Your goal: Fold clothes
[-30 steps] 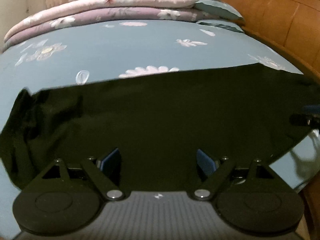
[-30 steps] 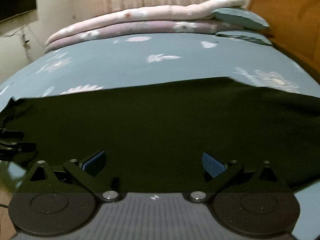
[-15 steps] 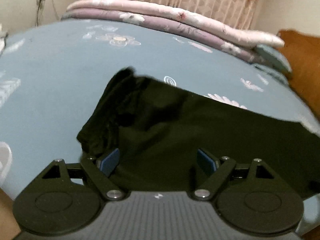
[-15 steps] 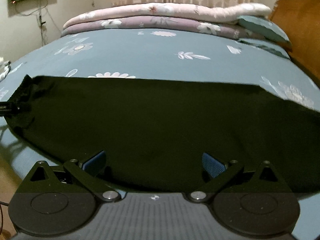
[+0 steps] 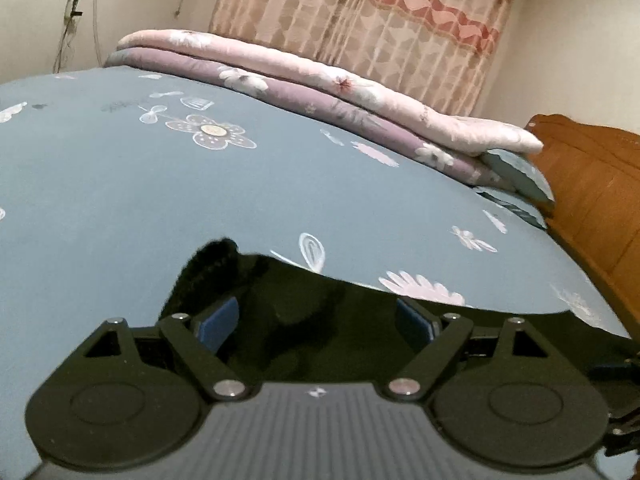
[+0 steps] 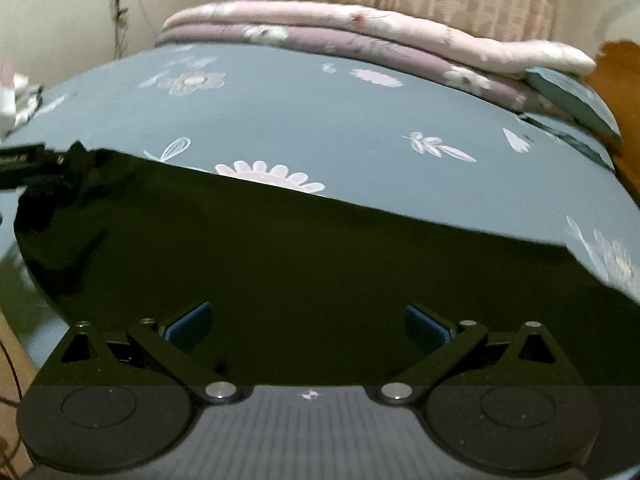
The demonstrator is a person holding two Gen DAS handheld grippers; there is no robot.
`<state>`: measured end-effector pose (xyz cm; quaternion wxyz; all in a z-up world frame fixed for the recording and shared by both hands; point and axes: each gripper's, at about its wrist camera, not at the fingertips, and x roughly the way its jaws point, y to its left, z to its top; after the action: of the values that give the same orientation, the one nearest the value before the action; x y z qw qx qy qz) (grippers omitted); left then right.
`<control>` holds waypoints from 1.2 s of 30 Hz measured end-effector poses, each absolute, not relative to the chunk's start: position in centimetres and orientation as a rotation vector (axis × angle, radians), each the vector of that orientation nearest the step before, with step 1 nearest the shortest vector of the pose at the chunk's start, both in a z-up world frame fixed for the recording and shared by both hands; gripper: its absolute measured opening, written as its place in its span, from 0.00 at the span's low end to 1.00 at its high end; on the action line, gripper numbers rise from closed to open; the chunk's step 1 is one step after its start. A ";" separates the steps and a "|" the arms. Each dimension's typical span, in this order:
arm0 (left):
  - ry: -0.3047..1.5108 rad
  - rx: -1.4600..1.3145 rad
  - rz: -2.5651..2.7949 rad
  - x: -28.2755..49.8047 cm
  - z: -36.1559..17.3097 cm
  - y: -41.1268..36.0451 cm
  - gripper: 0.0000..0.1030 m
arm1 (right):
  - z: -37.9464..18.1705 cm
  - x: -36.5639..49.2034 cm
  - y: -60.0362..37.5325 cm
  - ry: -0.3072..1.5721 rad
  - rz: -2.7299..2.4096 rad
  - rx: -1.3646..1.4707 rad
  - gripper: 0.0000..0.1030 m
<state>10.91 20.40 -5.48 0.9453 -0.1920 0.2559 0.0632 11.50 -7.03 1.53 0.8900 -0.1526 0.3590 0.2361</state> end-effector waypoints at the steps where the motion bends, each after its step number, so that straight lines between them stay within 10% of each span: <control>1: 0.554 -0.411 0.152 11.6 -6.0 20.8 0.85 | 1.6 12.0 -6.6 0.758 0.488 -0.336 1.00; 21: 0.564 -0.396 0.004 12.7 -6.4 18.0 0.84 | 2.0 17.4 -0.4 0.951 0.489 -0.607 1.00; 27: 0.551 -0.301 0.133 10.5 -4.3 20.6 0.40 | 3.6 17.4 0.1 0.921 0.516 -0.607 1.00; 36: 0.709 -0.275 0.294 9.8 -4.5 24.4 0.37 | 5.6 17.8 -1.4 0.854 0.539 -0.503 1.00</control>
<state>9.79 24.45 -4.47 0.9180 -0.1335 0.3450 0.1431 17.77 -1.44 5.64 0.8450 -0.2381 0.4049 0.2556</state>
